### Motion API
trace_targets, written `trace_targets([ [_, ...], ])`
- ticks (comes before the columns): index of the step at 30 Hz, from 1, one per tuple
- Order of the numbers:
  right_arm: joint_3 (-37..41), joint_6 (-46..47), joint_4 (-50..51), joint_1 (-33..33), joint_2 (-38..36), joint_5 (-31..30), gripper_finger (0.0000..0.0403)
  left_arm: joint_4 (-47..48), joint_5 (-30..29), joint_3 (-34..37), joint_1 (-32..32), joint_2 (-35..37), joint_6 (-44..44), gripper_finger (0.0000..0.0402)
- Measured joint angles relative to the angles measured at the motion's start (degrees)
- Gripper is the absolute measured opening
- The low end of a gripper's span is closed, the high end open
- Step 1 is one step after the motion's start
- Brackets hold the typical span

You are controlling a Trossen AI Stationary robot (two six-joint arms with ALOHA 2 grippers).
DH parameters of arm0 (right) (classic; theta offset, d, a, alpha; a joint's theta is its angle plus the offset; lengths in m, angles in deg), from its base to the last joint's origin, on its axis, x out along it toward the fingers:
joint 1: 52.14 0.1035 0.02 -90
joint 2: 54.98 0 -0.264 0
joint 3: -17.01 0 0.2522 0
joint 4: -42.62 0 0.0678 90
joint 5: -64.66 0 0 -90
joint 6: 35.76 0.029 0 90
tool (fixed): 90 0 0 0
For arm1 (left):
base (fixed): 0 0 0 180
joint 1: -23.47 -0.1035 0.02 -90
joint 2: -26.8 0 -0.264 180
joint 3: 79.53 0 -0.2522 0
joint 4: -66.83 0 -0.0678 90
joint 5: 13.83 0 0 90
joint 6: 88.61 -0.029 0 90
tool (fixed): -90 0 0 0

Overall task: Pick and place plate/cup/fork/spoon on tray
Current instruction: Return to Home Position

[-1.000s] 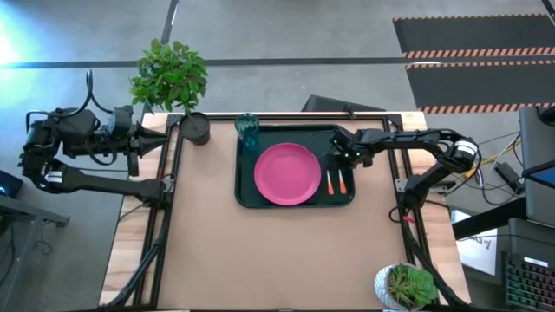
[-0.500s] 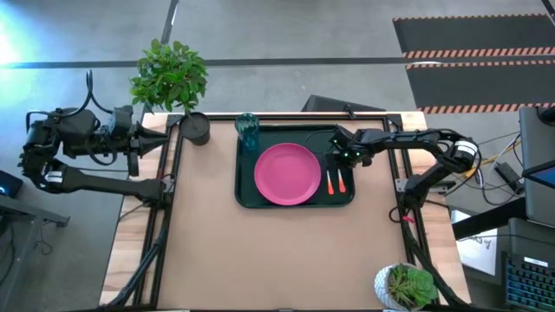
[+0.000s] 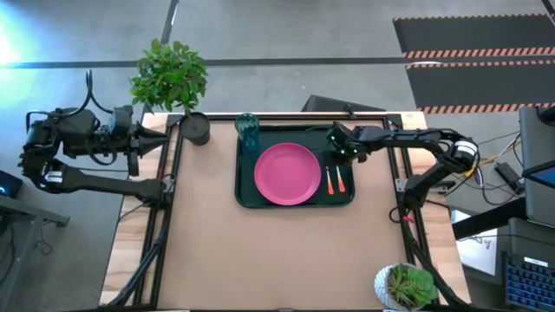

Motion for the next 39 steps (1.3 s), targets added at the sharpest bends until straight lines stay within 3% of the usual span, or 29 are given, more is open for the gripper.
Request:
trace_targets([
  [8, -12.4, -7.5, 0.6, 4.3, -1.6, -1.0, 0.0068, 0.0, 0.0, 0.0, 0.0, 0.9, -2.9, 0.0034],
  [18, -32.5, -18.4, 7.2, 13.9, -7.9, -12.1, 0.0053, -0.8, 0.2, 0.0, 0.0, 7.1, -6.0, 0.0034],
  [24, -41.6, -22.8, 7.8, 18.8, -11.9, -13.3, 0.0054, -0.1, 1.6, 0.0, 0.0, 11.3, -6.1, 0.0034],
  [33, -49.3, -21.8, 7.7, 25.1, -17.2, 1.4, 0.0054, -0.4, 2.5, 0.3, 0.0, 16.8, 4.8, 0.0034],
  [39, -49.8, -38.3, 10.1, 31.3, -19.1, 17.0, 0.0054, -0.3, 17.2, 4.9, 0.0, 20.6, -6.8, 0.0034],
])
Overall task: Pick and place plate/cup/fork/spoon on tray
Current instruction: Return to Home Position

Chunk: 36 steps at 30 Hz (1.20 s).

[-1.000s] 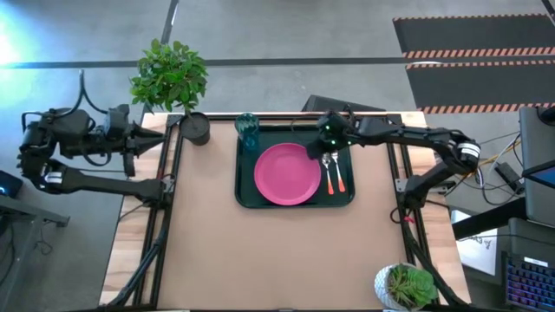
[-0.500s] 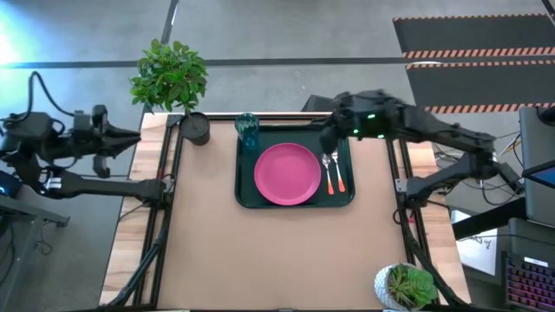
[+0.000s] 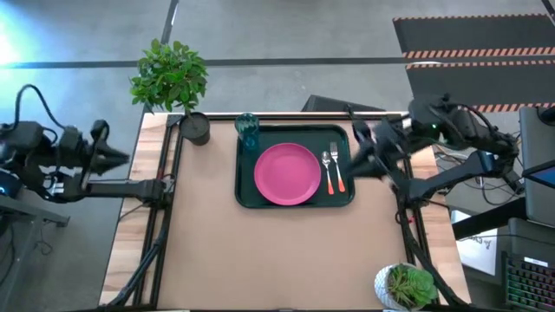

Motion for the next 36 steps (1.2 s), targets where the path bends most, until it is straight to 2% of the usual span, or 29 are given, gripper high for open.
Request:
trace_targets([
  [2, 0.5, -2.3, 2.5, 1.2, -1.3, 2.2, 0.0052, 0.0, 2.7, 2.8, 0.0, 2.0, -1.6, 0.0034],
  [5, 1.6, -2.7, 6.1, 2.0, -4.1, 1.8, 0.0052, 0.1, 2.9, 8.1, 0.0, 5.7, -1.1, 0.0034],
  [9, 4.2, -3.1, 9.1, 2.0, -9.1, -3.6, 0.0052, -3.9, 3.9, 16.1, -0.1, 12.1, -0.7, 0.0034],
  [12, 8.2, -4.1, 9.0, 2.0, -13.6, -4.5, 0.0052, -9.4, 6.8, 22.2, -0.1, 16.8, -0.9, 0.0034],
  [15, 13.7, -2.8, 7.8, 2.0, -18.2, -4.5, 0.0052, -13.3, 6.8, 27.5, -0.1, 19.0, -0.9, 0.0034],
  [16, 15.9, -2.0, 7.2, 2.0, -19.8, -4.5, 0.0052, -12.1, 6.8, 28.8, -0.1, 19.0, -0.7, 0.0034],
  [22, 34.5, 1.5, -2.8, 2.0, -30.7, -4.4, 0.0052, -17.3, 7.0, 34.4, -0.1, 16.8, -2.1, 0.0034],
  [24, 41.4, 1.9, -8.7, 2.0, -35.2, -4.0, 0.0052, -21.2, 7.3, 35.6, -0.1, 16.4, -2.4, 0.0034],
  [29, 56.8, 3.9, -21.8, 2.0, -46.4, -2.8, 0.0052, -22.4, 7.2, 37.5, -0.1, 17.7, -2.3, 0.0034],
  [36, 70.5, 6.9, -31.0, 2.0, -56.3, -1.2, 0.0052, -24.3, 8.3, 39.5, -0.1, 19.0, -3.2, 0.0034],
])
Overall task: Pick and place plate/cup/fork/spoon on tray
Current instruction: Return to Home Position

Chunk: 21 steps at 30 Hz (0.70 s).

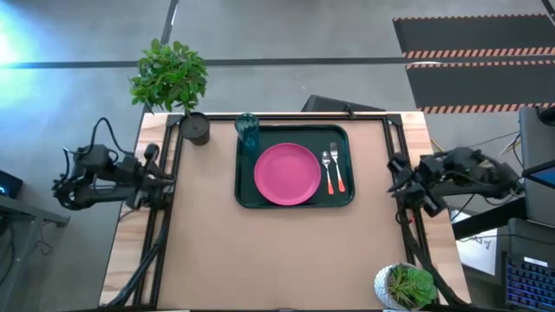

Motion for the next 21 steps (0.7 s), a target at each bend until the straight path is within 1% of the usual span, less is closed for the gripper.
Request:
trace_targets([
  [5, 5.9, -1.5, -3.0, 0.0, -4.2, 0.0, 0.0052, -6.2, 5.2, 3.4, 0.0, 0.1, -5.0, 0.0034],
  [7, 8.1, -2.2, -3.9, 0.0, -5.4, 0.0, 0.0052, -6.6, 5.4, 5.2, 0.0, 0.0, -5.1, 0.0034],
  [9, 9.9, -3.4, -5.3, 0.0, -6.7, -0.1, 0.0052, -11.7, 5.4, 7.6, 0.0, 0.0, -5.1, 0.0034],
  [13, 13.4, -4.4, -9.7, 0.0, -6.8, -0.2, 0.0052, -18.0, 5.5, 13.6, 0.0, 0.1, -3.5, 0.0034],
  [17, 16.6, -4.6, -12.5, 0.0, -6.8, -0.2, 0.0052, -28.0, 6.0, 21.2, 0.0, 0.1, -1.3, 0.0034],
  [21, 18.4, -4.6, -15.2, 0.0, -6.8, -0.2, 0.0052, -40.0, 7.0, 28.3, 0.0, 0.2, -0.5, 0.0034],
])
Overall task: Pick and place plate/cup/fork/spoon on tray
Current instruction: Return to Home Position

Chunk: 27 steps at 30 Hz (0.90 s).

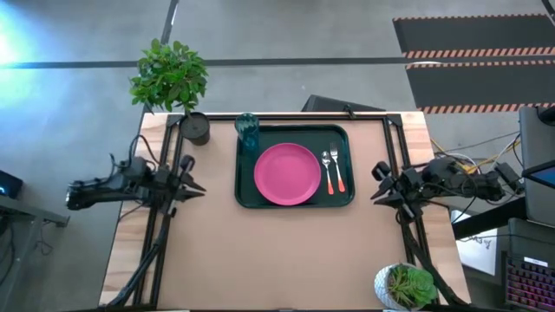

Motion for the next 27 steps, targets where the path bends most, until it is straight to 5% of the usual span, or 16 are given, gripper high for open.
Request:
trace_targets([
  [8, 2.1, -1.5, 0.0, 0.0, -0.1, -0.5, 0.0052, -15.9, 0.6, 10.5, 0.0, 0.0, 3.8, 0.0034],
  [17, 5.1, -9.4, 0.1, 0.0, -0.1, -6.0, 0.0052, -16.8, 0.0, 10.8, 0.0, -0.2, -0.6, 0.0034],
  [23, 8.3, -13.5, 1.7, 0.0, -0.1, -19.0, 0.0052, -11.3, -10.8, 10.8, 0.0, -0.7, 0.4, 0.0034],
  [27, 8.3, -17.1, 2.0, -0.1, -0.1, -21.5, 0.0052, -9.9, -17.2, 10.8, 0.0, -1.6, 1.4, 0.0034],
])
